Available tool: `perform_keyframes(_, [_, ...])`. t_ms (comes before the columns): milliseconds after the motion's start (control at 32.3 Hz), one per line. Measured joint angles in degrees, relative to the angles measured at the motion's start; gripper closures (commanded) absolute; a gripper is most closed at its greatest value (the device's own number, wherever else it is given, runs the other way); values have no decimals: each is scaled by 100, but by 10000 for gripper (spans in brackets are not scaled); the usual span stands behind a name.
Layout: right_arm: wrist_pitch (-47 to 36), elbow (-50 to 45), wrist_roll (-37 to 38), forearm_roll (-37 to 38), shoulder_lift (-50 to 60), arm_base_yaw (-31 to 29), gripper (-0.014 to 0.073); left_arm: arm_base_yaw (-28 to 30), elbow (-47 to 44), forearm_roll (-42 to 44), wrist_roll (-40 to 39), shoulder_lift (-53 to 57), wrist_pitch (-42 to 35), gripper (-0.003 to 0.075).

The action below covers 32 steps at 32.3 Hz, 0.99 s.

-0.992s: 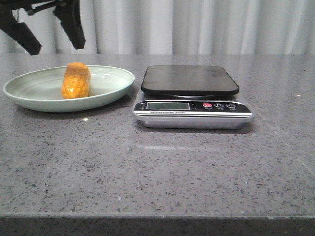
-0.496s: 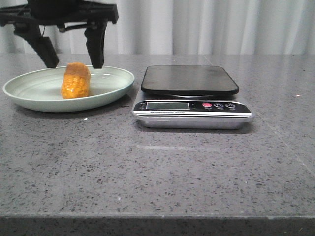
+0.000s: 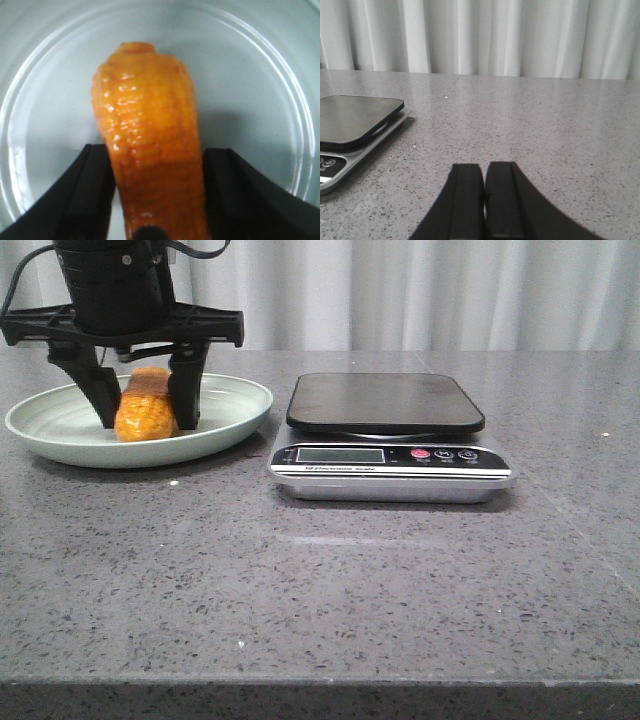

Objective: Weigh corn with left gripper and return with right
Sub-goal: 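Lower the left gripper and close it around the corn cob, then lift the corn with the left gripper and carry it over the scale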

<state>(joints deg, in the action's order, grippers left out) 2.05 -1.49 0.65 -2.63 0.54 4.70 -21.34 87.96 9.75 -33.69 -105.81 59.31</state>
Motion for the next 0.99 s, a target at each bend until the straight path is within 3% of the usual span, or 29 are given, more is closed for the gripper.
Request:
perform_keyframes(31, [0, 0, 0, 0, 0, 0, 421, 0, 35, -17, 0, 0, 9, 601])
perform_keyframes(248, [0, 0, 0, 0, 0, 0, 421, -49, 770, -268, 218, -13, 54, 584])
perform_keyframes(651, [0, 0, 0, 0, 0, 0, 421, -901, 2212, -518, 592, -414, 277, 576])
perform_keyframes(992, [0, 0, 0, 0, 0, 0, 421, -1440, 2319, -620, 603, -866, 271, 358])
